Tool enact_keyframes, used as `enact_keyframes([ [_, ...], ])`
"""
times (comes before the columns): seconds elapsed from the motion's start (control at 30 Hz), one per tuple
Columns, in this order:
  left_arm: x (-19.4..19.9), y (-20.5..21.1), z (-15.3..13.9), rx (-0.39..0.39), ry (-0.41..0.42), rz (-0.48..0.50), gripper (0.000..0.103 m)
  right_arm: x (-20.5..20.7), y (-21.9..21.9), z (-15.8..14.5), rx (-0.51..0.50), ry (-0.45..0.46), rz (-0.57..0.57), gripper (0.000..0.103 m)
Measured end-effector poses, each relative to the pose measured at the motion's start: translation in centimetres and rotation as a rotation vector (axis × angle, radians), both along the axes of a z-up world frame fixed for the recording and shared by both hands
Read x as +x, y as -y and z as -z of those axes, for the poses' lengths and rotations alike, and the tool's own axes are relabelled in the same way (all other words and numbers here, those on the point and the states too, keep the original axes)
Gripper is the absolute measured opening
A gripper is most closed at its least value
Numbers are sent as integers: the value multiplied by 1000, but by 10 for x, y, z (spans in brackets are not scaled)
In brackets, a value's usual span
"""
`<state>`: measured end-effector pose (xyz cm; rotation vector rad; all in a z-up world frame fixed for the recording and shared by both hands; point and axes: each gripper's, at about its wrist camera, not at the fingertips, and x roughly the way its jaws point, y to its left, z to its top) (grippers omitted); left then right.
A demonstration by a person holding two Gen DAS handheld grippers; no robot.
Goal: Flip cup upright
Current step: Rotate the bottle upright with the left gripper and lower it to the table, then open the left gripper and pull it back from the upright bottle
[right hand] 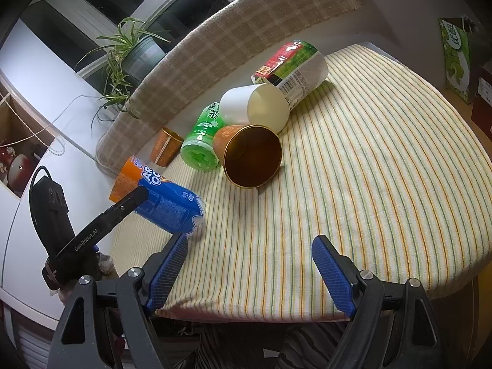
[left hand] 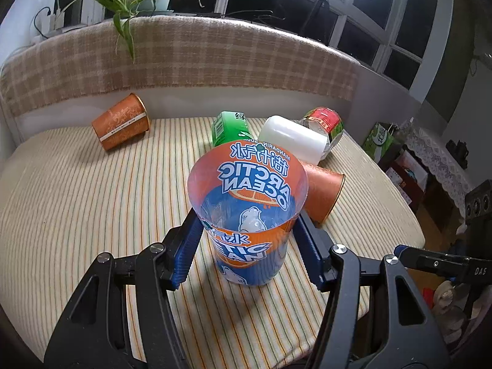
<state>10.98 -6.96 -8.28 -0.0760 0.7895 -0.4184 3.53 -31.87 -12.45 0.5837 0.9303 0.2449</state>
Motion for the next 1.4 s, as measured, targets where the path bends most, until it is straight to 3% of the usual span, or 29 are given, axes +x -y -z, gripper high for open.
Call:
enact_keyframes([
  [0.4,-6,9,0,33,27,12,62,0,1,1,1,0,2,86],
  [0.7,-6,10,3,13,0,24,64,-2,2,0,1,3,0,86],
  [1.0,-8,9,5,1,-16,28,82,-1,2,-3,-1,10,-1,86],
  [1.4,-26,-10,3,-10,-30,0,83,4,-10,-18,-47,66,-25,86],
])
